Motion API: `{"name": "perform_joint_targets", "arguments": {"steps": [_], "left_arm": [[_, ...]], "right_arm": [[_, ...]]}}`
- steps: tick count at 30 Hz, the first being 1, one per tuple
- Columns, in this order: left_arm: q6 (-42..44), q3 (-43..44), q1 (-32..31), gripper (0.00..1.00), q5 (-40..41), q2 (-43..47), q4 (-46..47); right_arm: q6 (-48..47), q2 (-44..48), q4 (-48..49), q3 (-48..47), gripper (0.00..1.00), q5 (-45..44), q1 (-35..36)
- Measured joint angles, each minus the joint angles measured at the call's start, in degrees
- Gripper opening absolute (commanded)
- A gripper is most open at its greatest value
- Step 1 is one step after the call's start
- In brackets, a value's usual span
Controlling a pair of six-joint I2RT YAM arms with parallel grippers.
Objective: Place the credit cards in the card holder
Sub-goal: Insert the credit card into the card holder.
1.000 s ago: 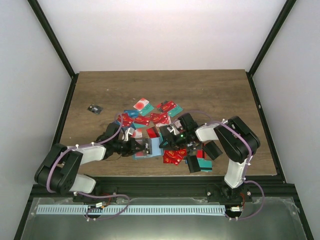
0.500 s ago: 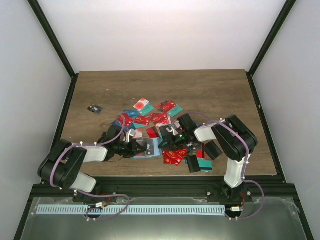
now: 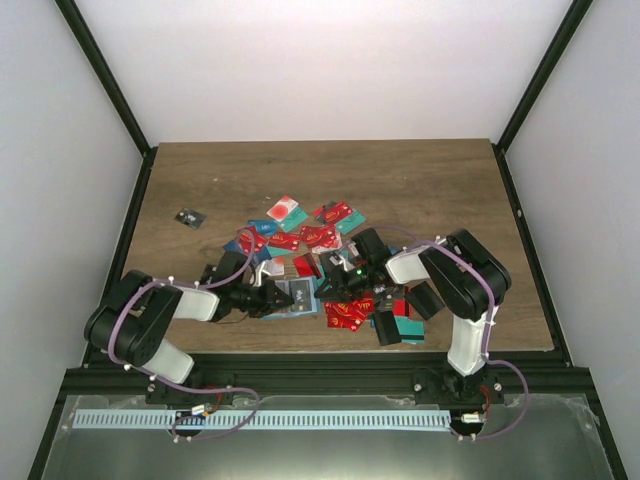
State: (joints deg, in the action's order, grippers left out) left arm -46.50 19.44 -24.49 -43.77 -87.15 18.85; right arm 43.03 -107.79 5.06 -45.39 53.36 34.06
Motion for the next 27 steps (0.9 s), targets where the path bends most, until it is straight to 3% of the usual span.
{"name": "perform_joint_targets", "arguments": {"steps": [8, 27], "left_arm": [[0.0, 1.9, -1.0, 0.09, 0.0, -1.2, -1.9], [9.3, 13.2, -2.2, 0.54, 5.0, 7.5, -33.7]], "right_arm": [[0.4, 0.0, -0.2, -0.2, 0.27, 0.0, 0.0], [-2.2, -0.1, -5.7, -4.9, 0.31, -4.6, 1.0]]}}
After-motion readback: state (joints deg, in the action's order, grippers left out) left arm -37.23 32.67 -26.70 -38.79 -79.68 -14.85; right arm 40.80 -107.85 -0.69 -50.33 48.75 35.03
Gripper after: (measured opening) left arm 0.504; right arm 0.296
